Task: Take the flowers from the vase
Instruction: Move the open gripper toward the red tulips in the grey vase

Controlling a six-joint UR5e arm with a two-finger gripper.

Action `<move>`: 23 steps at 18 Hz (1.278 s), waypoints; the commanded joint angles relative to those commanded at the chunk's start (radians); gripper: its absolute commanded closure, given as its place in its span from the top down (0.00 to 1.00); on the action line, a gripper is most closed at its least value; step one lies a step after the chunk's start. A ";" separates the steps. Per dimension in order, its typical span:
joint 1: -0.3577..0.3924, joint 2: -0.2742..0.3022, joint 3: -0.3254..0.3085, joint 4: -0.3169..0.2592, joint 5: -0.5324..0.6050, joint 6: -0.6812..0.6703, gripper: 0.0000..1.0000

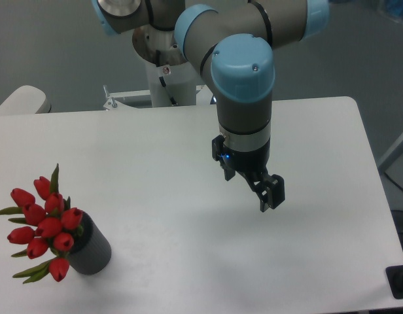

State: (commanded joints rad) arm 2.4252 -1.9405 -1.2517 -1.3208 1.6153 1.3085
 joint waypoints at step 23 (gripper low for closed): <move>-0.103 0.136 -0.354 0.340 -0.414 -0.409 1.00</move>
State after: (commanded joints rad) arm 2.3225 -1.8041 -1.6057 -0.9807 1.2015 0.8993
